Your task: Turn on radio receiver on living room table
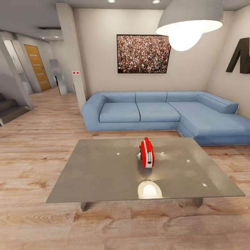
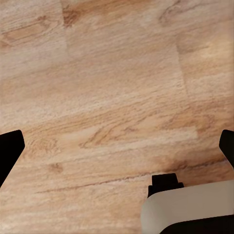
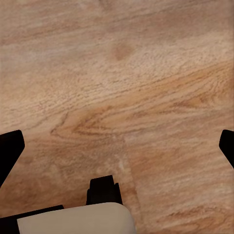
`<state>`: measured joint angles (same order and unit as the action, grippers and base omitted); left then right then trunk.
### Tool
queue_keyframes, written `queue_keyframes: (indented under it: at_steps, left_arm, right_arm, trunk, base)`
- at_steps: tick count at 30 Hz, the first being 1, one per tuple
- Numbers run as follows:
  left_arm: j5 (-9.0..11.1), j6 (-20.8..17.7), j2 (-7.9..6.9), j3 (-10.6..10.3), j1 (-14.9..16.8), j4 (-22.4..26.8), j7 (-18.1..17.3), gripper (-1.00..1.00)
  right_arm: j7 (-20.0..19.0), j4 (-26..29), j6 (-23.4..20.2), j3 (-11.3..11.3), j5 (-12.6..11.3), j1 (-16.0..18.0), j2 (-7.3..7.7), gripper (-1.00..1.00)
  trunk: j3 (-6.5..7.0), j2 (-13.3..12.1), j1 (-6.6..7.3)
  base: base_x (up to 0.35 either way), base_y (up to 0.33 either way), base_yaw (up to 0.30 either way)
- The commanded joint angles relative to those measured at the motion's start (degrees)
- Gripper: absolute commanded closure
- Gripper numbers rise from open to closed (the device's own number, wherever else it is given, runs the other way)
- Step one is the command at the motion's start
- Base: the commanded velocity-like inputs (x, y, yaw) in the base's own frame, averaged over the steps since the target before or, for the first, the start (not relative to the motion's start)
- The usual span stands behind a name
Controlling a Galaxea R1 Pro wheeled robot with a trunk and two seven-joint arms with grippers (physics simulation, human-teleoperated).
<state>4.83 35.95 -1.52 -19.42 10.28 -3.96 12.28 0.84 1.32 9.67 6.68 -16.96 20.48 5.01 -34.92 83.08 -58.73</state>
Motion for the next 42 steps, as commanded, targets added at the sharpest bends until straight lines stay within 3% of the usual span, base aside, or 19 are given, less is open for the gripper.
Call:
queue_keyframes:
  at_steps: [1, 42]
  left_arm:
    - [0.00, 0.00, 0.01, 0.00, 0.00, 0.00, 0.01, -1.00]
    - [0.00, 0.00, 0.00, 0.00, 0.00, 0.00, 0.01, -1.00]
  right_arm:
    - [-0.01, 0.00, 0.00, 0.00, 0.00, 0.00, 0.00, -1.00]
    - [-0.01, 0.00, 0.00, 0.00, 0.00, 0.00, 0.00, -1.00]
  trunk:
    - [0.00, 0.00, 0.00]
    - [0.00, 0.00, 0.00]
  base:
    - [0.000, 0.000, 0.000]
    - [0.000, 0.000, 0.000]
